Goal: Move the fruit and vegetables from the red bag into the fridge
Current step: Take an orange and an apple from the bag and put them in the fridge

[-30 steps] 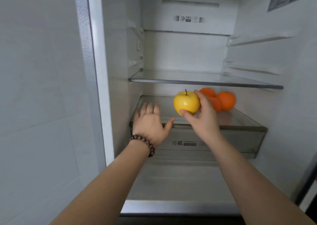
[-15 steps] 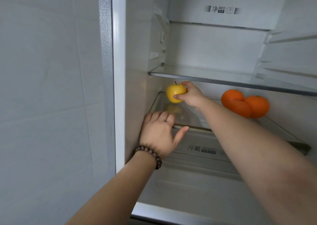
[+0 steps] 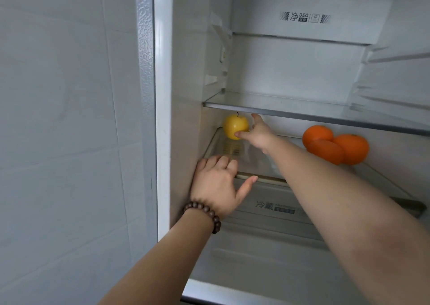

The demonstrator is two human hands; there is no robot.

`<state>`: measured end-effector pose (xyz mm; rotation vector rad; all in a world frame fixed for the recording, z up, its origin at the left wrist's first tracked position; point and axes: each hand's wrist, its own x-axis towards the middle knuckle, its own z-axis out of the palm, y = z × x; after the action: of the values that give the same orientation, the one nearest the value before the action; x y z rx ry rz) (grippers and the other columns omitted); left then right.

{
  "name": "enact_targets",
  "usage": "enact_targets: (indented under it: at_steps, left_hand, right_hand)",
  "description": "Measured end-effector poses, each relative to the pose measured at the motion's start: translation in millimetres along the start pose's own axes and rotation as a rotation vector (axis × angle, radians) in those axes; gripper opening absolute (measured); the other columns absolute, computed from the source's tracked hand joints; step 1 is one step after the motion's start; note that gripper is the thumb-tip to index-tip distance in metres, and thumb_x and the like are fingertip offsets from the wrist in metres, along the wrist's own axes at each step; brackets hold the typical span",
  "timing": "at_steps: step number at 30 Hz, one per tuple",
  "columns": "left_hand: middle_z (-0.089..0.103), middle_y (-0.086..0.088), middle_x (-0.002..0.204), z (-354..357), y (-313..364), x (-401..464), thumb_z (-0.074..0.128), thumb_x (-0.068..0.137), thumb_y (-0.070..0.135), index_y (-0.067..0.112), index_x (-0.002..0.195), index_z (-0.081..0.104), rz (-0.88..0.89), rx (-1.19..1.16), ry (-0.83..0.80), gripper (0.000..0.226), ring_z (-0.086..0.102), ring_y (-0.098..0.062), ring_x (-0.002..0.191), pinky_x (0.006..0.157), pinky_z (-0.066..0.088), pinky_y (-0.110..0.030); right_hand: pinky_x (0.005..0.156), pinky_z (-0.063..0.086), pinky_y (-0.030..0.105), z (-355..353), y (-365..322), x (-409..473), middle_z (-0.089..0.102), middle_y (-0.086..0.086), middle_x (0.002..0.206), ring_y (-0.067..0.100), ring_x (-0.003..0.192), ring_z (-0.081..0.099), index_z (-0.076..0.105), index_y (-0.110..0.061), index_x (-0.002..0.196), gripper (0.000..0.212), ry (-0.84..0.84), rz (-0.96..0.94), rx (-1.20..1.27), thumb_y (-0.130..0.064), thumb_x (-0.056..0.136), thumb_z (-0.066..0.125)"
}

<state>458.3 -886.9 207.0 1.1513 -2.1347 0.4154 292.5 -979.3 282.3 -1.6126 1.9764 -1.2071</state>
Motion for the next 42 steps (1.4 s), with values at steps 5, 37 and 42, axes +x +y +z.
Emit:
enact_targets:
  at_steps: [5, 37, 42]
  left_hand:
    - [0.066, 0.0, 0.097, -2.2, 0.3, 0.1, 0.024, 0.086, 0.066, 0.02, 0.095, 0.062, 0.0, -0.012, -0.008, 0.06, 0.058, -0.026, 0.095, 0.084, 0.037, -0.038]
    - [0.002, -0.004, 0.16, -28.0, 23.5, -158.8, 0.017, 0.093, 0.06, 0.018, 0.151, 0.005, 0.453, -0.438, -0.421, 0.072, -0.004, -0.02, 0.147, 0.119, -0.002, -0.041]
    - [0.009, -0.004, 0.159, -29.0, 56.1, -219.0, 0.025, 0.093, 0.058, 0.018, 0.151, 0.011, 0.616, -0.574, -0.495, 0.072, 0.002, -0.02, 0.147, 0.119, -0.001, -0.039]
  right_hand:
    - [0.104, 0.036, 0.035, -14.8, 4.1, -31.7, 0.031, 0.01, 0.152, 0.028, 0.135, 0.036, 0.019, -0.02, 0.148, 0.086, 0.038, -0.073, -0.117, -0.038, 0.081, 0.069]
    - [0.118, 0.011, 0.031, 43.8, 32.3, -394.2, 0.022, 0.008, 0.156, 0.018, 0.145, 0.012, 0.028, -0.011, 0.146, 0.056, 0.499, 0.233, -0.596, -0.034, 0.097, 0.042]
    - [0.119, 0.013, 0.032, 57.3, 44.6, -492.5, 0.024, 0.007, 0.155, 0.018, 0.145, 0.012, 0.031, -0.012, 0.144, 0.054, 0.615, 0.455, -0.613, -0.033, 0.097, 0.044]
